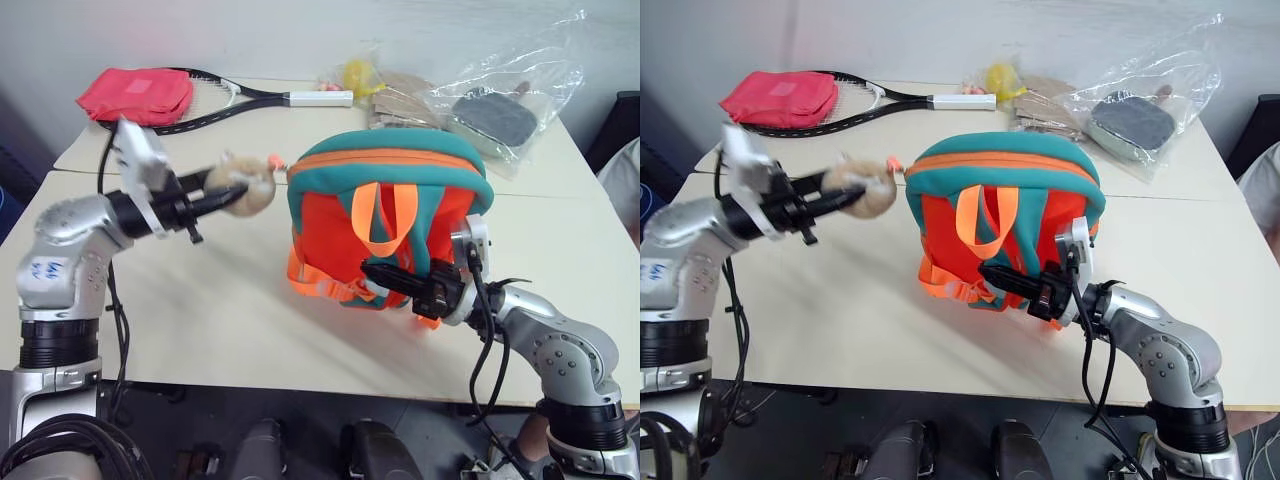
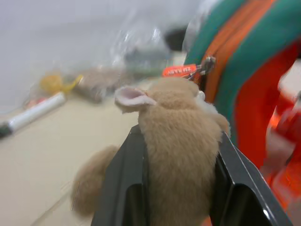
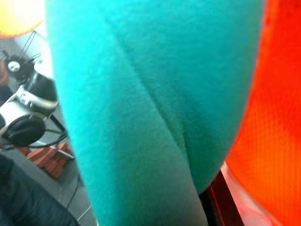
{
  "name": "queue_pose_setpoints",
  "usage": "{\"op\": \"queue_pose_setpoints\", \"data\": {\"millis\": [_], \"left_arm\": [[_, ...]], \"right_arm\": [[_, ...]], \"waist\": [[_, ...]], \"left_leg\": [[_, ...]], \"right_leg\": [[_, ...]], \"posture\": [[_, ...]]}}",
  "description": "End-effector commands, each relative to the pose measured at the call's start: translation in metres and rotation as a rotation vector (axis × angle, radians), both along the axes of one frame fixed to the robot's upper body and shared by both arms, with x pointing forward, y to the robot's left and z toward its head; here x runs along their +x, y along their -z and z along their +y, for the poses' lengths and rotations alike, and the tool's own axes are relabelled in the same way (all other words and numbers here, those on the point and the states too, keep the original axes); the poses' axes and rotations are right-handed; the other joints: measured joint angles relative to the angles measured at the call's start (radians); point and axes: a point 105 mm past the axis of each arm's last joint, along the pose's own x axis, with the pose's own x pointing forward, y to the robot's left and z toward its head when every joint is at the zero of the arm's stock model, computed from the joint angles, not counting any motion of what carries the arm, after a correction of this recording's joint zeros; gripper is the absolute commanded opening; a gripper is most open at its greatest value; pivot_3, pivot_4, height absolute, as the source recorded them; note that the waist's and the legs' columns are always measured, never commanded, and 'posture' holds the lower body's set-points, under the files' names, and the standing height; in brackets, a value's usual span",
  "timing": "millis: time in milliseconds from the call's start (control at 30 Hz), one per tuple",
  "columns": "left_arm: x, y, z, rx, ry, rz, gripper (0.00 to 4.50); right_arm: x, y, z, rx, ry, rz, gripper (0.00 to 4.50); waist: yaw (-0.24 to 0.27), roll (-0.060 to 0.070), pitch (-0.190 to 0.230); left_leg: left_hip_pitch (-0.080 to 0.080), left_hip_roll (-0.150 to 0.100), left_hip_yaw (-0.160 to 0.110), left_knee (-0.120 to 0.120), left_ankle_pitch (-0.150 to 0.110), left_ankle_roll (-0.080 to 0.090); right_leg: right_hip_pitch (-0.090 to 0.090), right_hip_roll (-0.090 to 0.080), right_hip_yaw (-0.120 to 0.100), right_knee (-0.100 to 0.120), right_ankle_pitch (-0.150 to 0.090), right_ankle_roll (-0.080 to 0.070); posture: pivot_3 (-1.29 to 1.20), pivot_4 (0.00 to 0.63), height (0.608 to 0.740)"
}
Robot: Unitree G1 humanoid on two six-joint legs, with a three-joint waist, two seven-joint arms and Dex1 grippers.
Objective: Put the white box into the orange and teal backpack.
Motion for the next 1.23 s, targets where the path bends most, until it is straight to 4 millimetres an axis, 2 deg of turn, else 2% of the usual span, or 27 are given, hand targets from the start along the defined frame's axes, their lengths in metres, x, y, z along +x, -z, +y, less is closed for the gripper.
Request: {"op": "queue_pose_setpoints", "data": {"millis": [33, 167, 267, 300, 400, 433, 467, 533, 600, 733, 767, 833, 900, 967, 1067, 1133, 1233], "left_arm": [[0.014, 0.023, -0.017, 0.049, -0.041, 0.001, 1.32], [0.011, 0.063, -0.047, 0.073, 0.053, 0.153, 1.32], [-0.008, 0.094, -0.054, 0.199, 0.161, 0.227, 1.32], [-0.015, 0.096, -0.054, 0.201, 0.191, 0.234, 1.32], [-0.019, 0.091, -0.044, 0.121, 0.16, 0.25, 1.32], [-0.019, 0.087, -0.037, 0.106, 0.135, 0.234, 1.32], [-0.02, 0.08, -0.029, 0.073, 0.118, 0.214, 1.77], [-0.028, 0.068, -0.012, 0.034, 0.094, 0.213, 2.26], [-0.044, 0.063, 0.009, 0.078, 0.091, 0.217, 2.9], [-0.078, 0.057, 0.051, 0.144, 0.083, 0.229, 4.04], [-0.085, 0.06, 0.066, 0.145, 0.048, 0.243, 4.36], [-0.098, 0.067, 0.092, 0.144, -0.038, 0.269, 4.5], [-0.112, 0.077, 0.111, 0.174, -0.104, 0.287, 4.5], [-0.124, 0.082, 0.122, 0.193, -0.169, 0.277, 4.5], [-0.14, 0.093, 0.131, 0.184, -0.223, 0.306, 4.5], [-0.145, 0.1, 0.131, 0.197, -0.237, 0.314, 4.5], [-0.145, 0.099, 0.126, 0.165, -0.258, 0.297, 4.5]], "right_arm": [[-0.005, -0.008, -0.003, 0.026, 0.011, -0.04, 0.0], [-0.005, -0.006, -0.004, 0.03, 0.023, -0.039, 0.0], [-0.004, -0.006, -0.005, 0.033, 0.031, -0.055, 0.0], [-0.003, -0.006, -0.005, 0.039, 0.038, -0.065, 0.0], [0.002, -0.008, -0.01, 0.059, 0.067, -0.095, 0.0], [0.005, -0.009, -0.012, 0.055, 0.088, -0.118, 0.0], [0.005, -0.008, -0.014, 0.034, 0.084, -0.137, 0.34], [0.011, -0.008, -0.022, 0.011, 0.121, -0.167, 0.97], [0.013, -0.01, -0.039, -0.021, 0.177, -0.196, 1.66], [0.012, -0.009, -0.091, -0.192, 0.292, -0.262, 2.92], [0.009, -0.004, -0.11, -0.294, 0.307, -0.301, 3.26], [0.001, 0.007, -0.145, -0.475, 0.316, -0.334, 3.93], [0.0, 0.011, -0.183, -0.562, 0.395, -0.328, 4.44], [-0.004, 0.019, -0.212, -0.674, 0.415, -0.33, 4.44], [-0.008, 0.031, -0.232, -0.781, 0.399, -0.347, 4.44], [-0.003, 0.03, -0.233, -0.758, 0.417, -0.37, 4.44], [0.003, 0.037, -0.215, -0.767, 0.337, -0.413, 4.44]], "waist": [[0.006, 0.0, 0.0], [0.006, -0.001, 0.0], [-0.002, 0.0, -0.001], [-0.002, 0.0, -0.001], [-0.001, 0.001, -0.001], [-0.001, 0.001, -0.001], [-0.001, 0.001, -0.001], [-0.003, 0.001, -0.001], [-0.009, 0.001, -0.001], [-0.006, 0.002, 0.0], [-0.004, 0.002, 0.0], [0.001, 0.002, 0.0], [0.001, 0.002, 0.0], [-0.002, 0.002, -0.001], [-0.004, 0.002, -0.001], [-0.009, 0.004, -0.001], [-0.014, 0.004, -0.001]], "left_leg": [[-0.001, 0.0, 0.0, 0.001, -0.001, 0.001], [-0.001, -0.001, 0.0, 0.0, -0.001, 0.002], [-0.001, 0.0, 0.0, 0.0, -0.001, 0.001], [0.0, 0.0, 0.0, -0.001, 0.0, 0.001], [0.0, 0.0, 0.0, 0.0, 0.0, 0.0], [0.0, 0.0, 0.0, 0.0, 0.0, 0.001], [0.0, 0.0, 0.0, 0.0, -0.001, 0.001], [0.0, 0.0, 0.0, 0.0, -0.001, 0.002], [0.0, 0.0, 0.0, -0.001, -0.001, 0.002], [0.0, 0.0, 0.0, -0.004, -0.001, 0.001], [0.0, 0.0, 0.0, -0.003, -0.001, 0.001], [0.0, -0.001, 0.001, -0.003, -0.004, 0.007], [0.001, -0.001, 0.0, -0.003, -0.006, 0.009], [0.001, -0.001, 0.0, -0.002, -0.006, 0.009], [0.003, -0.001, 0.001, -0.002, -0.006, 0.009], [0.004, 0.0, 0.001, -0.003, -0.006, 0.008], [0.005, 0.0, 0.001, -0.004, -0.006, 0.008]], "right_leg": [[0.0, 0.0, 0.0, 0.0, 0.0, 0.0], [0.0, -0.001, 0.0, 0.0, 0.0, 0.0], [-0.001, 0.0, 0.0, 0.0, 0.0, 0.0], [-0.001, 0.0, 0.0, 0.0, 0.0, 0.0], [0.0, 0.0, 0.0, 0.0, 0.0, 0.0], [0.0, 0.0, 0.0, 0.0, 0.0, 0.0], [0.0, -0.001, 0.0, 0.0, 0.0, 0.0], [0.0, -0.001, 0.0, 0.0, 0.0, 0.0], [0.0, -0.001, 0.0, 0.0, 0.0, 0.0], [-0.001, -0.001, 0.0, -0.001, 0.0, 0.0], [-0.001, -0.001, 0.0, -0.002, 0.0, 0.0], [0.001, -0.002, 0.0, -0.004, 0.0, 0.0], [0.003, -0.003, -0.001, -0.006, 0.0, -0.001], [0.004, -0.003, -0.001, -0.007, 0.0, 0.0], [0.004, -0.003, -0.001, -0.007, 0.0, -0.001], [0.004, -0.002, -0.001, -0.007, 0.0, -0.001], [0.004, -0.002, 0.0, -0.005, 0.0, -0.001]], "posture": [[0.0, 0.15, 0.74], [0.0, 0.15, 0.74], [0.0, 0.15, 0.74], [0.0, 0.15, 0.74], [0.0, 0.15, 0.74], [0.0, 0.15, 0.74], [0.0, 0.15, 0.74], [0.0, 0.15, 0.74], [0.0, 0.15, 0.74], [0.0, 0.15, 0.74], [0.0, 0.15, 0.74], [0.0, 0.15, 0.74], [0.0, 0.15, 0.74], [0.0, 0.15, 0.74], [0.0, 0.15, 0.74], [0.0, 0.15, 0.74], [0.0, 0.15, 0.74]]}}
